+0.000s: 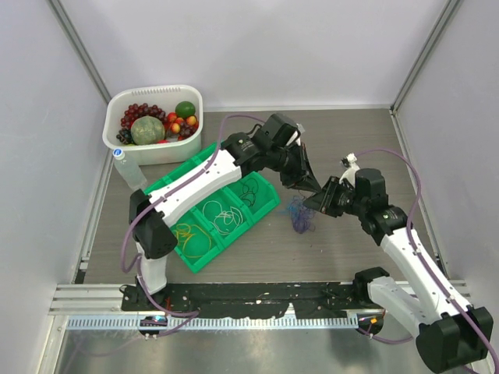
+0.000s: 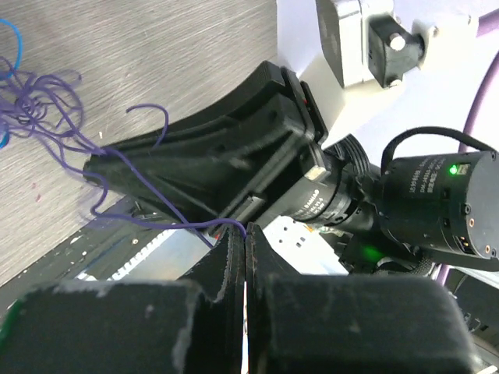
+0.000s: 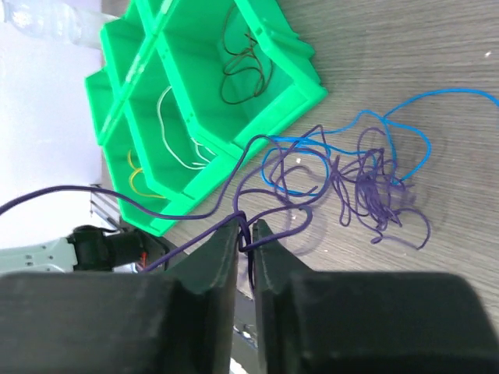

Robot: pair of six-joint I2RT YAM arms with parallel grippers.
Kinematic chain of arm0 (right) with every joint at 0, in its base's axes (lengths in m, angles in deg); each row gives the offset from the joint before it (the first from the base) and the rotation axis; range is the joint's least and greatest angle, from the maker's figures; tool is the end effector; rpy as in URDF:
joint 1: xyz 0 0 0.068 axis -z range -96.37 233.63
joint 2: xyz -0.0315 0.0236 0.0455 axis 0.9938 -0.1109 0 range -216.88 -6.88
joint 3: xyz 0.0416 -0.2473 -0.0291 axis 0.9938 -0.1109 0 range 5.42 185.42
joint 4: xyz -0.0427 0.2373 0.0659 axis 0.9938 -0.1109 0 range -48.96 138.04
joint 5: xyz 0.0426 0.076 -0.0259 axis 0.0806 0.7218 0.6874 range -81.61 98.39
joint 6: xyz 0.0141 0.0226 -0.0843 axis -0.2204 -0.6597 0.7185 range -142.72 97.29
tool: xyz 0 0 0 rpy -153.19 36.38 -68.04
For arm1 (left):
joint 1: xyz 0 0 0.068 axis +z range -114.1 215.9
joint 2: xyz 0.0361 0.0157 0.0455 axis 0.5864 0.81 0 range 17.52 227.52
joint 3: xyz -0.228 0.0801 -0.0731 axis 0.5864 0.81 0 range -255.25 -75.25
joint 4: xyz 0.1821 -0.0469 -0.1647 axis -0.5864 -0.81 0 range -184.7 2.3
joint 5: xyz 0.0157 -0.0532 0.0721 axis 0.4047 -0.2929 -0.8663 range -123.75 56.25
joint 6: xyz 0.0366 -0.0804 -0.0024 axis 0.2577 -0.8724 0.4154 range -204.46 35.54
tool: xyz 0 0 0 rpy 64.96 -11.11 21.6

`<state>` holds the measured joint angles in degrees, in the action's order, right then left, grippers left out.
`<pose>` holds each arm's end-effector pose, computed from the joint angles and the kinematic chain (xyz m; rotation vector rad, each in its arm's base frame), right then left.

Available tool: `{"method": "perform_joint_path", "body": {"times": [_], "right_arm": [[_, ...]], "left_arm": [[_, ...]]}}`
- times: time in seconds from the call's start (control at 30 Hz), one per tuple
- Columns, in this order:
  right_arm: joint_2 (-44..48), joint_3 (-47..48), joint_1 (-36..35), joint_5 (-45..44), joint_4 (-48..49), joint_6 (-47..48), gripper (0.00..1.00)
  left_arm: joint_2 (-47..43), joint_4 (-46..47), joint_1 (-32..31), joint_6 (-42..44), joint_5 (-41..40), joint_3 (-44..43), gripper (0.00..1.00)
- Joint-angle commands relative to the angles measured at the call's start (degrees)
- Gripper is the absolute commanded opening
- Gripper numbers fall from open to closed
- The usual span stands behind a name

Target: Untangle the cables

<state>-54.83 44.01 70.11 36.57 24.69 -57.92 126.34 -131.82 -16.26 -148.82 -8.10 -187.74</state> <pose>0.2025 0.0868 0.2378 0.1185 2.2380 1.0082 0.2412 -0.3661 0.3243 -0.0047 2.7215 -1.3866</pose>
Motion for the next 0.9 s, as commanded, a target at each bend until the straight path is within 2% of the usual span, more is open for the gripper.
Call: {"method": "perform_joint_path", "body": {"times": [0.0, 0.03, 0.2, 0.3, 0.43, 0.6, 0.73, 0.87], "right_arm": [[-1.7, 0.1, -1.0, -9.6, 0.2, -2.2, 0.09], [-1.9, 0.0, -1.0, -11.5, -2.6, -2.4, 0.02], [-6.3, -1.9, -1.0, -22.7, -9.5, -4.3, 0.01], [-10.4, -2.6, -0.9, -26.6, -12.2, -5.2, 0.03], [-16.6, -1.8, -0.9, -28.0, -12.6, -5.9, 0.13], [-20.2, 0.2, 0.7, -32.0, -13.0, -5.4, 0.22], [-20.8, 2.2, 1.7, -33.2, -13.3, -2.2, 0.23], [-20.7, 4.3, 1.6, -35.9, -14.6, 0.5, 0.3]], "left_arm": [[-4.8, -2.6, -0.6, 2.3, -2.0, -3.5, 0.0], [-5.8, -3.2, -0.5, 3.2, -3.7, -4.1, 0.0], [-11.0, 3.0, -0.5, 3.5, -6.9, -7.8, 0.0], [-11.4, 2.6, -0.5, 3.7, -8.2, -17.1, 0.0], [-10.9, 1.0, -0.5, 2.6, -9.4, -28.5, 0.0], [-13.5, 7.2, -0.5, -3.2, -7.2, -28.4, 0.0], [-14.9, 6.7, -0.1, -3.3, -7.6, -27.9, 0.0], [-15.8, 6.1, 0.1, -2.0, -8.2, -27.1, 0.0]]}}
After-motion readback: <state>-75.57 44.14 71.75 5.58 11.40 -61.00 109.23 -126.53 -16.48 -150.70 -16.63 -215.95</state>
